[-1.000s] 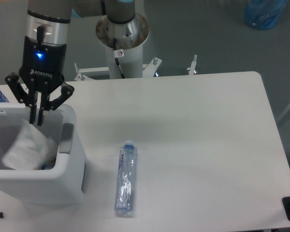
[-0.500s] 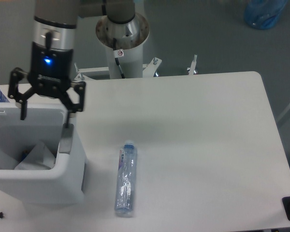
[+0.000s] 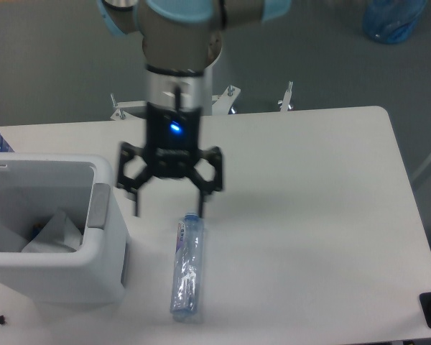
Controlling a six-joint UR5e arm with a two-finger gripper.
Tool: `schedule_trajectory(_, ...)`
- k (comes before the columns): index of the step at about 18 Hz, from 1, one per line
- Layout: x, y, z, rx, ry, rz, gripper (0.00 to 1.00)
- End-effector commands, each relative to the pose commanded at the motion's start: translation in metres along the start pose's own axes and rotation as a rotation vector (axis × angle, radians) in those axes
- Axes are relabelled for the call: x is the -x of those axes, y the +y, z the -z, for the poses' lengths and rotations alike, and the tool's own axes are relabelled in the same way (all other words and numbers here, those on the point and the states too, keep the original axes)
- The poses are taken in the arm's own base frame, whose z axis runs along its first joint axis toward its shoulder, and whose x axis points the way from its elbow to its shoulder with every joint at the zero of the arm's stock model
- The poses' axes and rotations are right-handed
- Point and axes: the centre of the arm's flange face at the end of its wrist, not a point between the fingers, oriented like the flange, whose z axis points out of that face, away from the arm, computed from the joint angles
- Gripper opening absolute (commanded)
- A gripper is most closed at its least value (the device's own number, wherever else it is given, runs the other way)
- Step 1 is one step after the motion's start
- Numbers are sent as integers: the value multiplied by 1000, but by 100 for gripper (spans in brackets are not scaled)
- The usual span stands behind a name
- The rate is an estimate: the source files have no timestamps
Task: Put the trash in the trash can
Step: 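Move the open gripper back over the clear water bottle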
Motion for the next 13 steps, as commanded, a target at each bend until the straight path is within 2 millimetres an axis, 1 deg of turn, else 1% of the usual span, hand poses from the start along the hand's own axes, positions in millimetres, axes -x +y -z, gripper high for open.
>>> schedule_trajectory(3,22,-8,2,-13,-20,-4,100)
schedule_trajectory(6,27,-3,-6,8,-24,-71,100)
schedule_trajectory(9,36,5,-26,58,-61,-132,100)
schedule_trajectory(11,40,12,-44,93,-71,-183,100)
schedule_trajectory(13,41,16,-63,121,-65,-189,100)
